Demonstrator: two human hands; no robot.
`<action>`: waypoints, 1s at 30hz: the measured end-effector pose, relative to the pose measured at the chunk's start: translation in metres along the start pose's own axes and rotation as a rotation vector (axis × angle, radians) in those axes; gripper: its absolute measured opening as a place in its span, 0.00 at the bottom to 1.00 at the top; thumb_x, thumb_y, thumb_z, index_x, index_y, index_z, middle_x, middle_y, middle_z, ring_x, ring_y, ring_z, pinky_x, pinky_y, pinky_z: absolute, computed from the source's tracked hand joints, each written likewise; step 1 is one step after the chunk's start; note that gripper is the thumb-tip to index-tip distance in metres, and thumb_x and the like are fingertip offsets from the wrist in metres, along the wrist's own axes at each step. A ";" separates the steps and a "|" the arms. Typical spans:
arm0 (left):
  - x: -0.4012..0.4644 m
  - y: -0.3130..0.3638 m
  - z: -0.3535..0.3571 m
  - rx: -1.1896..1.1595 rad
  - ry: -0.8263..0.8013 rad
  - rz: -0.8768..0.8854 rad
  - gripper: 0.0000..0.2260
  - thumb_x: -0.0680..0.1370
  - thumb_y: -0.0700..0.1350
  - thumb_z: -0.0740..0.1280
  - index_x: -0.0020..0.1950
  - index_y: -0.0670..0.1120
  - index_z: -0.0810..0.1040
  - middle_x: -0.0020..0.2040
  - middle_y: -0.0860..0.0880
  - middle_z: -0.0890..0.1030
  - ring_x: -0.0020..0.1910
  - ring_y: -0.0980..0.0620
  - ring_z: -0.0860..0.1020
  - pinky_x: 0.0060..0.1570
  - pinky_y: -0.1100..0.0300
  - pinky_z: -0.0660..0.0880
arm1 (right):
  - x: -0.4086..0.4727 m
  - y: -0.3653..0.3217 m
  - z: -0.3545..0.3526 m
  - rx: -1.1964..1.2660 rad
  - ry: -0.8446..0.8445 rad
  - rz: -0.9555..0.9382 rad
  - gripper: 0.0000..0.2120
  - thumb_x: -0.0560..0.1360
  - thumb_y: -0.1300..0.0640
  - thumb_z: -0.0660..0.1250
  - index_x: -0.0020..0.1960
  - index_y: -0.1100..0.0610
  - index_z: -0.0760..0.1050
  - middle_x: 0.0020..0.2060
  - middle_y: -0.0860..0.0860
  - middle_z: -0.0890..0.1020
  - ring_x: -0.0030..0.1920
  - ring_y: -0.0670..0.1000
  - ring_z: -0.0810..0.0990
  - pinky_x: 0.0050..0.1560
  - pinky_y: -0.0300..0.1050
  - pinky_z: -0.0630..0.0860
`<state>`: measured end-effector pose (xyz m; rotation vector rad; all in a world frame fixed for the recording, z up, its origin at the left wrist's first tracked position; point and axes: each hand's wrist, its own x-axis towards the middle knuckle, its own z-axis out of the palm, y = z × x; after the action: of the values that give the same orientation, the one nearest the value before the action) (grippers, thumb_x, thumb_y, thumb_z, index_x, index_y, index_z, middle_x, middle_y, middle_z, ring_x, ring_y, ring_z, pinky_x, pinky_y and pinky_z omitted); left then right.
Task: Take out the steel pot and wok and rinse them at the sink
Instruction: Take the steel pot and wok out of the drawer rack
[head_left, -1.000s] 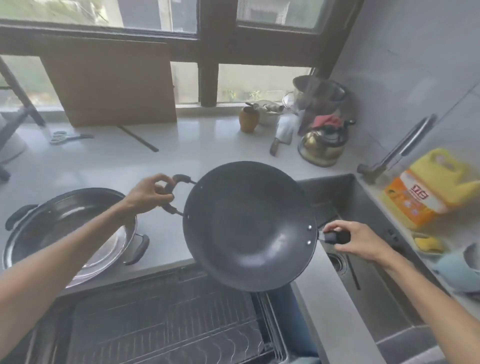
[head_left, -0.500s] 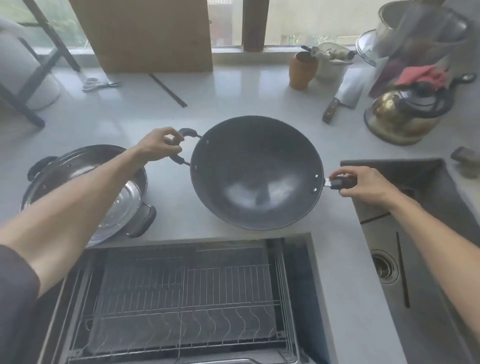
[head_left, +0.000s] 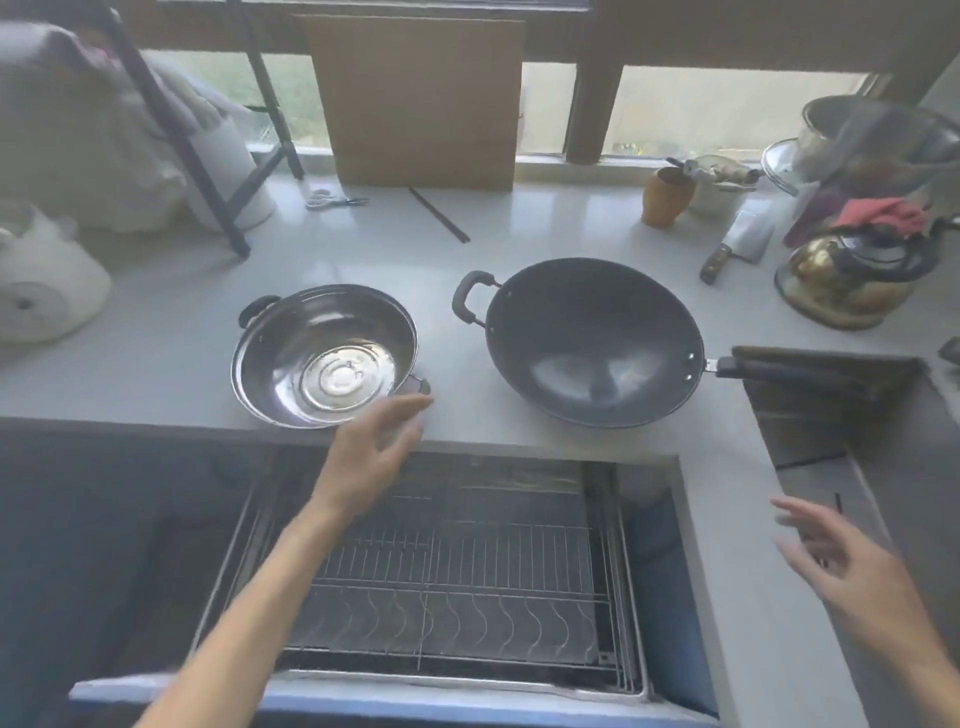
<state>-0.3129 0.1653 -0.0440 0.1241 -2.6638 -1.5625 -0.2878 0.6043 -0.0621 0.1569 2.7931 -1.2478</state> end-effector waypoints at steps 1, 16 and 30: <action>-0.045 -0.013 -0.005 -0.026 -0.014 -0.008 0.11 0.77 0.43 0.67 0.55 0.58 0.79 0.52 0.66 0.81 0.53 0.68 0.77 0.54 0.73 0.71 | -0.052 0.009 0.015 0.047 -0.017 0.057 0.22 0.71 0.67 0.71 0.49 0.38 0.79 0.46 0.36 0.81 0.45 0.36 0.79 0.44 0.21 0.71; -0.313 -0.269 0.047 0.253 -0.705 -0.272 0.17 0.73 0.54 0.67 0.61 0.65 0.71 0.59 0.55 0.78 0.56 0.56 0.76 0.60 0.56 0.72 | -0.309 0.013 0.329 0.028 -0.504 0.139 0.21 0.70 0.60 0.71 0.50 0.35 0.74 0.47 0.47 0.82 0.45 0.44 0.80 0.49 0.37 0.74; -0.225 -0.379 0.160 -0.080 -0.226 -0.284 0.11 0.69 0.30 0.69 0.50 0.38 0.81 0.36 0.53 0.77 0.31 0.72 0.73 0.36 0.76 0.66 | -0.163 0.101 0.480 -0.080 -0.331 0.075 0.12 0.70 0.62 0.66 0.52 0.55 0.80 0.45 0.56 0.84 0.48 0.53 0.80 0.39 0.33 0.62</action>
<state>-0.0862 0.1421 -0.4535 0.3580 -2.8511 -1.8650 -0.0993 0.3036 -0.4378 0.0446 2.5222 -1.0358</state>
